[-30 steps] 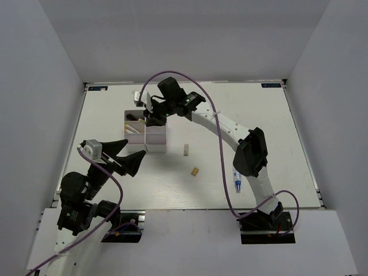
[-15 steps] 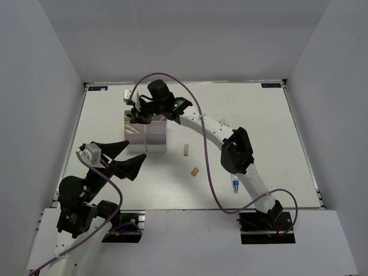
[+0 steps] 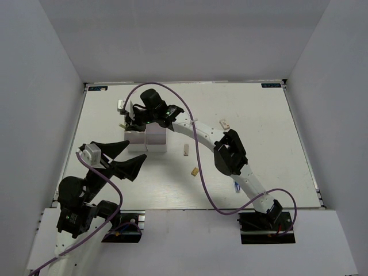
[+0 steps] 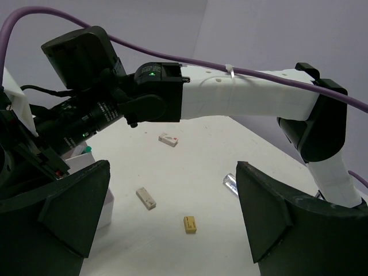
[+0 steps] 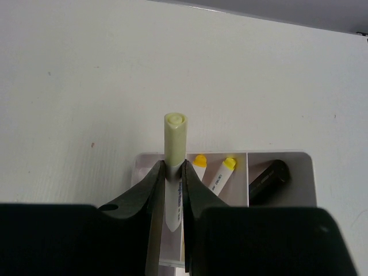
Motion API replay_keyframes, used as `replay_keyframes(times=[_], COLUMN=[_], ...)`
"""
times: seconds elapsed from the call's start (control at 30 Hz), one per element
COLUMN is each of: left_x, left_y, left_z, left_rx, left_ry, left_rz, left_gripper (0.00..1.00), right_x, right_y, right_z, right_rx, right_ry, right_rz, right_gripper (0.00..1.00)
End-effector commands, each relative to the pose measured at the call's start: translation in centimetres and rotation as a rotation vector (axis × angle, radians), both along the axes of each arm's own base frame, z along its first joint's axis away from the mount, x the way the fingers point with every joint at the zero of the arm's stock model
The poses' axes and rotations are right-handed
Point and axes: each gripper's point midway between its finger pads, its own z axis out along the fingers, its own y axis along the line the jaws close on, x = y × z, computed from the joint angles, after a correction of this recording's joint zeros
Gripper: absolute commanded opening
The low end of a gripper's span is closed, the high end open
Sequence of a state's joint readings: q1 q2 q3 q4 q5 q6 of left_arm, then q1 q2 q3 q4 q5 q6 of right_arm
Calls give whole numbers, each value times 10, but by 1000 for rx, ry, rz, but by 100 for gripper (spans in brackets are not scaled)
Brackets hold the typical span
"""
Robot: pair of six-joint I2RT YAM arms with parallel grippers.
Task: Sort the stationery into containers
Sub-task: Place the pen in the storage box.
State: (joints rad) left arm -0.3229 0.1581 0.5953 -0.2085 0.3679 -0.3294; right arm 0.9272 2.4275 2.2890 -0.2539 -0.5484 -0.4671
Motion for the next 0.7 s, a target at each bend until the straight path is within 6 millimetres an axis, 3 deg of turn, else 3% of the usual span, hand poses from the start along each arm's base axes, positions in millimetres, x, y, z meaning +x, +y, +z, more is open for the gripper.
replay_keyframes(times=[0.0,0.27,0.47,0.67], left_x=[0,-1,-1,-1], left_y=[-1,-2,-2,-2], left_z=[-2,-2,-2,-2], left_rx=[11,13,13,13], left_ry=[-11,-11,-11,-11], left_rz=[-7,-16,-16,-16], left_gripper=[100,100,100,100], right_x=[19,-22,-10,-24], right_y=[1,-4,-7,-11], right_z=[17,53,58,70], right_rx=[48,81,88,92], right_ry=[-79,12,-9,-4], right_rz=[-27,99,59,109], right_gripper=[0,0,0,0])
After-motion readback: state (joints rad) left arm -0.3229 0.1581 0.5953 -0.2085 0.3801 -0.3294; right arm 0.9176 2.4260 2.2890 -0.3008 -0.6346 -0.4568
